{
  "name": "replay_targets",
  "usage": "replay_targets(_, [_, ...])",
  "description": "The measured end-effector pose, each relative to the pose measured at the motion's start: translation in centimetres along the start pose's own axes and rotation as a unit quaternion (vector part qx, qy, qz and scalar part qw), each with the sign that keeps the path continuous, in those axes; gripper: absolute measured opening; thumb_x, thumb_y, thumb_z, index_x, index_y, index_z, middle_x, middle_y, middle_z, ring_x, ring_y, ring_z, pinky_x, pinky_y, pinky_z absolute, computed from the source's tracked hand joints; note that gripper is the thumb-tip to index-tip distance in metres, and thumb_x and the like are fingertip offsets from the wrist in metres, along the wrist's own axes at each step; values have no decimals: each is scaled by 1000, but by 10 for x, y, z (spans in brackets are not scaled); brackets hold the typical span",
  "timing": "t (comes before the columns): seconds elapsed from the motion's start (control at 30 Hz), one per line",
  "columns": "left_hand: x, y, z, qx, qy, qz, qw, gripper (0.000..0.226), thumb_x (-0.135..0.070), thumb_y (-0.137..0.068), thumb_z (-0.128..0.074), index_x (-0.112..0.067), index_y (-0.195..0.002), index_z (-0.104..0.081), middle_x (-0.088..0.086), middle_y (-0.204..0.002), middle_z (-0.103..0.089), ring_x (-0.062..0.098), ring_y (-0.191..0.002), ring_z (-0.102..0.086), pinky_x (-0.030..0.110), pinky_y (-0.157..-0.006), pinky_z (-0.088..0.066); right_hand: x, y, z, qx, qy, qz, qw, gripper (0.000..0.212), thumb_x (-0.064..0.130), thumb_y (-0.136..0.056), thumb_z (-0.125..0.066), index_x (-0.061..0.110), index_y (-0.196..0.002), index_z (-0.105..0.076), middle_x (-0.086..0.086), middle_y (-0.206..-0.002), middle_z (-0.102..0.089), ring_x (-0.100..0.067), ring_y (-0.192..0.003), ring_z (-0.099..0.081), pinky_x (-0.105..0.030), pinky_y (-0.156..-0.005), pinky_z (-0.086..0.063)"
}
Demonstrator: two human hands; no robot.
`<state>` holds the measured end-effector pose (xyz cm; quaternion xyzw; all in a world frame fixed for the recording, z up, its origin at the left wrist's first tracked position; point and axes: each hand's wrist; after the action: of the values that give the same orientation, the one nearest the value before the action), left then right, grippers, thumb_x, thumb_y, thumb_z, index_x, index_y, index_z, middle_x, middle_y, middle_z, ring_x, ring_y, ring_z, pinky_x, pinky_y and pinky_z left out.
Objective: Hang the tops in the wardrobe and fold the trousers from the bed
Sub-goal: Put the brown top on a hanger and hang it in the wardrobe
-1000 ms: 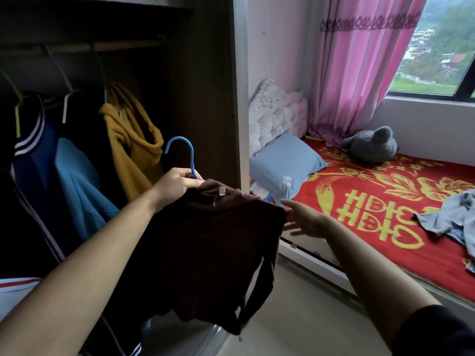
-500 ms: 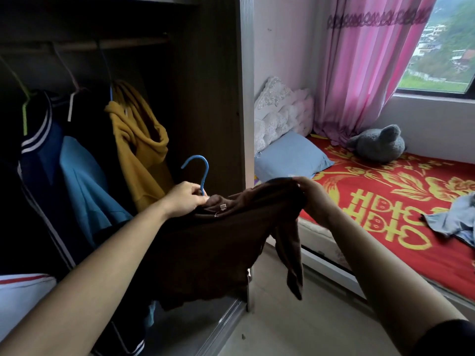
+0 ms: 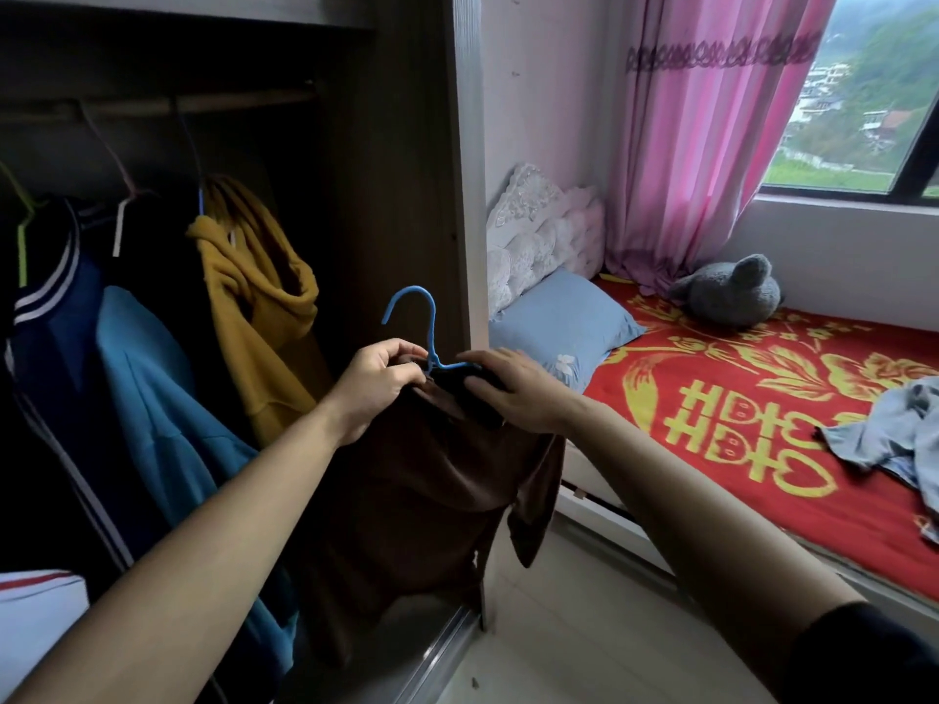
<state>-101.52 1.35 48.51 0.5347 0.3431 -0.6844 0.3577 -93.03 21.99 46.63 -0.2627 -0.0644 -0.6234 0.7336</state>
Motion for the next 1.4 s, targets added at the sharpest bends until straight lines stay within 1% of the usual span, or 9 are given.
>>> replay_targets(0.37, [3, -2, 27, -227, 52, -7, 973, 21, -8, -80, -54, -22, -75, -68, 0, -79, -63, 19, -80, -60, 31, -66, -51, -19, -11, 18, 4, 71, -17, 997, 30, 30, -103, -49, 26, -129, -64, -1, -114, -63, -20, -102, -59, -32, -82, -48])
replay_targets(0.53, [0, -6, 35, -282, 37, -9, 959, 11, -12, -84, -60, -20, -92, -63, 1, -93, -61, 28, -100, -63, 27, -72, -49, -12, -11, 18, -101, 116, 59, 986, 31, 33, -104, -46, 27, -128, -65, 2, -110, -66, -17, -87, -63, -26, -61, -45])
replay_targets(0.63, [-3, -5, 49, -229, -82, -11, 970, 68, -45, -78, -77, -28, -134, -43, -3, -132, -37, 14, -124, -42, 24, -95, -40, -2, -17, 26, -147, 135, 80, 976, 29, 35, -103, -47, 31, -126, -66, 7, -112, -66, -16, -80, -64, -33, -58, -51])
replay_targets(0.73, [-3, 2, 61, -86, -110, 2, 990, 104, -74, -58, -77, -35, -146, -34, -11, -148, -27, 5, -132, -28, 30, -107, -32, 6, -24, 34, -149, 143, 73, 976, 29, 41, -102, -48, 34, -122, -68, 11, -115, -66, -18, -84, -66, -38, -62, -53])
replay_targets(0.9, [13, 2, 68, 77, -52, 47, 995, 48, -45, -75, -79, -18, -114, -72, 3, -113, -73, 20, -109, -67, 40, -100, -50, 10, -31, 42, -167, 102, 67, 978, 28, 37, -101, -53, 25, -120, -71, 10, -112, -68, -15, -87, -66, -37, -67, -54])
replay_targets(1.03, [28, 1, 65, 5, 31, 44, 999, 39, -24, -75, -81, -11, -111, -73, 9, -110, -73, 23, -104, -69, 36, -92, -55, 7, -34, 48, -167, 41, 50, 984, 25, 37, -97, -59, 27, -115, -74, 12, -103, -68, -12, -85, -64, -33, -68, -52])
replay_targets(1.17, [14, -8, 71, -110, 214, -8, 971, 23, -19, -73, -76, -14, -95, -76, 6, -92, -76, 16, -83, -71, 25, -71, -58, -17, -28, 49, -7, 189, -26, 982, 23, 40, -95, -57, 36, -110, -73, 6, -111, -69, -20, -96, -63, -34, -72, -50])
replay_targets(1.3, [26, -3, 97, -154, 153, -24, 976, 10, -10, -86, -70, -17, -92, -74, 3, -92, -73, 19, -93, -67, 28, -85, -55, -47, -14, 67, -23, 185, -119, 975, 25, 41, -98, -56, 33, -114, -73, 3, -117, -68, -24, -107, -62, -32, -71, -45])
replay_targets(1.4, [40, 5, 115, -49, -25, 7, 998, 15, -23, -81, -77, -20, -93, -70, -3, -94, -67, 14, -95, -61, 23, -81, -48, -40, -18, 72, -117, 61, -77, 988, 23, 36, -96, -63, 22, -108, -77, 3, -107, -70, -18, -99, -64, -25, -76, -41])
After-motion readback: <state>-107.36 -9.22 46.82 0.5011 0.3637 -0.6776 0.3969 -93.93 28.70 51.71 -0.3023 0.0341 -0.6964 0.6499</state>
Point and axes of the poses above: each hand's wrist, its own y-axis away from the middle knuckle, its own z-axis out of the back of the hand, x = y × z
